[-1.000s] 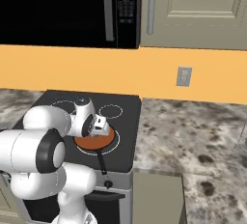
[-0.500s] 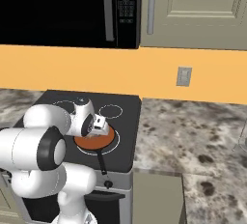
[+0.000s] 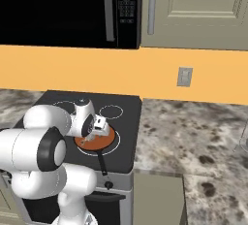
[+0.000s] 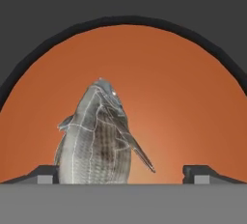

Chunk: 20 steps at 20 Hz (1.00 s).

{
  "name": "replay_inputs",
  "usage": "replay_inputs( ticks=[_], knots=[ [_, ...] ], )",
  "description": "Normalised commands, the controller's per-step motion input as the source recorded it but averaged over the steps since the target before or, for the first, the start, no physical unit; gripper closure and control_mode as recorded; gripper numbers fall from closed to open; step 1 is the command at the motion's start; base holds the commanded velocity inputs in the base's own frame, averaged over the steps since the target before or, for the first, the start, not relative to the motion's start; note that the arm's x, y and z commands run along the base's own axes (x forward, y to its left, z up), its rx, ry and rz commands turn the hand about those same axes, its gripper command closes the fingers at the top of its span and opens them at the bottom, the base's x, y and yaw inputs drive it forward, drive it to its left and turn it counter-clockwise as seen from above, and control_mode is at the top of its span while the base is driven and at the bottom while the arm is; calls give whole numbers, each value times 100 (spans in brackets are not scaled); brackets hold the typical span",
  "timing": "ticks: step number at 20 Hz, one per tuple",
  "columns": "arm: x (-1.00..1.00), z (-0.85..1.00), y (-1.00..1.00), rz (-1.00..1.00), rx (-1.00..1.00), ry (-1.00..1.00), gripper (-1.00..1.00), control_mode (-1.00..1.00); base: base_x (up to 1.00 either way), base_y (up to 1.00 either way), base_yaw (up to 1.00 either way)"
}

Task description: Retrieve the fish from the fridge and place it on the saucepan with marinade on the stove.

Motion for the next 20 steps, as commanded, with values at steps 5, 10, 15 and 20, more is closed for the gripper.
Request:
replay_inputs(
  ticks=[5, 10, 15, 20],
  knots=[
    [-17, 27, -3, 0, 0, 0, -100, -100, 0, 0, 0],
    [-56, 40, 0, 0, 0, 0, -100, -100, 0, 0, 0],
    [-78, 45, -7, 0, 0, -2, -100, -100, 0, 0, 0],
    [-99, 46, -14, 0, 0, -3, -100, -100, 0, 0, 0]
  ],
)
